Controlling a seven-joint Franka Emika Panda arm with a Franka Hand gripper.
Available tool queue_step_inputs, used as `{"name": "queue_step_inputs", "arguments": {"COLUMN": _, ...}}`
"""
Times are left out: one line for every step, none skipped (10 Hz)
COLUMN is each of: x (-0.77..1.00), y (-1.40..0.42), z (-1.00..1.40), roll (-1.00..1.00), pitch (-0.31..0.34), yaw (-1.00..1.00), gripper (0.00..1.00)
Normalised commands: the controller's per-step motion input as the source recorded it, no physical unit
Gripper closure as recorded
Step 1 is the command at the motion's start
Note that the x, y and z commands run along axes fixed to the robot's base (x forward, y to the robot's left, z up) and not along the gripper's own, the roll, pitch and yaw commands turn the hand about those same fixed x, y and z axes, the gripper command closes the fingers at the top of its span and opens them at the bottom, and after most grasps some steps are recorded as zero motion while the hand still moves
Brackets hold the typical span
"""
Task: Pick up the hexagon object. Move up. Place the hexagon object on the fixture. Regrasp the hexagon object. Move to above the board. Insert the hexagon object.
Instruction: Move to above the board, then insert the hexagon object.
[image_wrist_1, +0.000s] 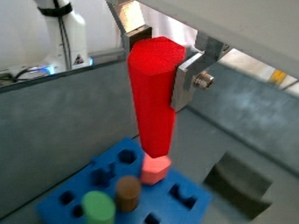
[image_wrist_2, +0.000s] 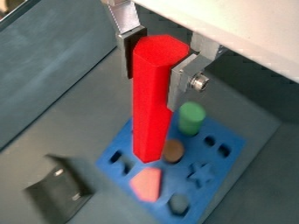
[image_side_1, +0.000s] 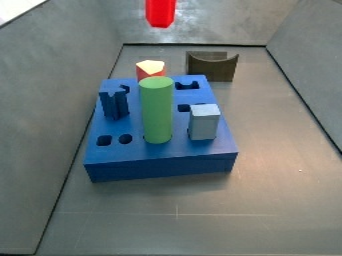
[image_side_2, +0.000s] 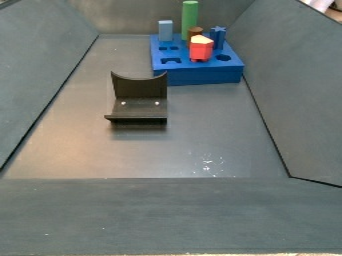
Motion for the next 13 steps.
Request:
{"name": "queue_step_inputs", "arguments": {"x": -0.10, "y": 0.00, "z": 0.00, "roll": -0.99, "pitch": -0.104, "yaw": -0.08, "gripper": 1.00}}
{"name": "queue_step_inputs", "arguments": {"x": -0.08, "y": 0.02, "z": 0.00, "roll": -0.78, "pitch": -0.092, "yaw": -0.06, "gripper": 1.00}}
{"name": "queue_step_inputs", "arguments": {"x": -0.08, "y": 0.03, "z": 0.00, "roll": -0.51, "pitch": -0.079, "yaw": -0.03, "gripper": 1.00}}
{"name": "queue_step_inputs", "arguments": {"x": -0.07, "y": 0.02, "z": 0.00, "roll": -0.39, "pitch": -0.076, "yaw": -0.02, "gripper": 1.00}}
{"name": "queue_step_inputs", "arguments": {"x": -0.05, "y": 0.02, "z": 0.00, "roll": -0.20, "pitch": -0.050, "yaw": -0.02, "gripper": 1.00}}
{"name": "queue_step_inputs", "arguments": {"x": -0.63, "y": 0.61, "z": -0.03, "roll": -0.33, "pitch": -0.206, "yaw": 0.11, "gripper": 1.00}}
{"name": "queue_step_inputs", "arguments": {"x": -0.62, "y": 0.42, "z": -0.01, "roll": -0.44, "pitch": -0.164, "yaw": 0.18, "gripper": 1.00}}
{"name": "queue_step_inputs", "arguments": {"x": -0.55, "y": 0.30, "z": 0.00, "roll": -0.49, "pitch": -0.153, "yaw": 0.25, "gripper": 1.00}}
{"name": "queue_step_inputs", "arguments": {"x": -0.55, "y": 0.35, "z": 0.00, "roll": -0.46, "pitch": -0.167, "yaw": 0.24, "gripper": 1.00}}
{"name": "queue_step_inputs", "arguments": {"x": -0.53, "y": 0.46, "z": -0.08, "roll": -0.43, "pitch": -0.190, "yaw": 0.20, "gripper": 1.00}}
{"name": "queue_step_inputs", "arguments": {"x": -0.66, "y": 0.56, "z": -0.35, "roll": -0.37, "pitch": -0.157, "yaw": 0.15, "gripper": 1.00}}
{"name": "queue_step_inputs", "arguments": {"x": -0.78, "y": 0.63, "z": -0.61, "roll": -0.20, "pitch": -0.119, "yaw": 0.01, "gripper": 1.00}}
{"name": "queue_step_inputs", "arguments": {"x": -0.71, "y": 0.51, "z": -0.69, "roll": -0.04, "pitch": -0.036, "yaw": 0.00, "gripper": 1.00}}
